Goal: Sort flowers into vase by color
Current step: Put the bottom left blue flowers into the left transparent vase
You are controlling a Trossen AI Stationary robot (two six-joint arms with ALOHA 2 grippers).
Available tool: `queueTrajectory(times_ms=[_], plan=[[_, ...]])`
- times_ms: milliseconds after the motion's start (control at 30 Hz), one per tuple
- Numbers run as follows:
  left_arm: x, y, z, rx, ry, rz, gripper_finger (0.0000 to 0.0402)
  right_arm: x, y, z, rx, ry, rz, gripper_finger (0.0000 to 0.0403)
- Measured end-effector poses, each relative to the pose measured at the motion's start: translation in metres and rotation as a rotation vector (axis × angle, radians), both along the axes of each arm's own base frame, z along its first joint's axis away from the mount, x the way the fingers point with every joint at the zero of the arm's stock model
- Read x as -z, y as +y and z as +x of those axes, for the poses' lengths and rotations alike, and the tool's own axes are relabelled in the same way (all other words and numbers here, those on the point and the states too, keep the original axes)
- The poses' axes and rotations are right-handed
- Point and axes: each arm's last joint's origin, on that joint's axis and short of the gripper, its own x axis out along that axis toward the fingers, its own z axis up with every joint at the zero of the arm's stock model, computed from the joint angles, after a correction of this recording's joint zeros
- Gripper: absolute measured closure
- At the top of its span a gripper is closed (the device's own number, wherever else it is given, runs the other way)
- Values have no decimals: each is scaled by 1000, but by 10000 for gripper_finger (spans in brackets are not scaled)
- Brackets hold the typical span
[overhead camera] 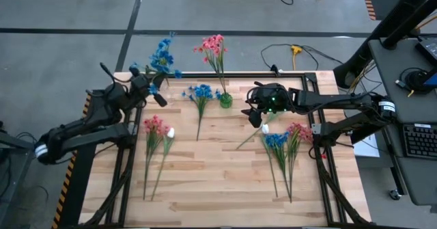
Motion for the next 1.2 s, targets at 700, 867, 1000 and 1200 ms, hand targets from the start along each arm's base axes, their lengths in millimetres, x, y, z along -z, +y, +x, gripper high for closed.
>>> queueTrajectory(times_ms=[700,867,1000,1200], plan=[[35,23,-13,-103,-4,-119,400,-1,0,0,1,-6,-1,158],[43,23,-13,-112,8,-132,400,-1,0,0,1,-6,-2,158],[42,24,-15,-142,-6,-126,397,-1,0,0,1,-6,-2,158],[43,25,-14,-151,-13,-140,380,-1,0,0,0,-6,-2,158]])
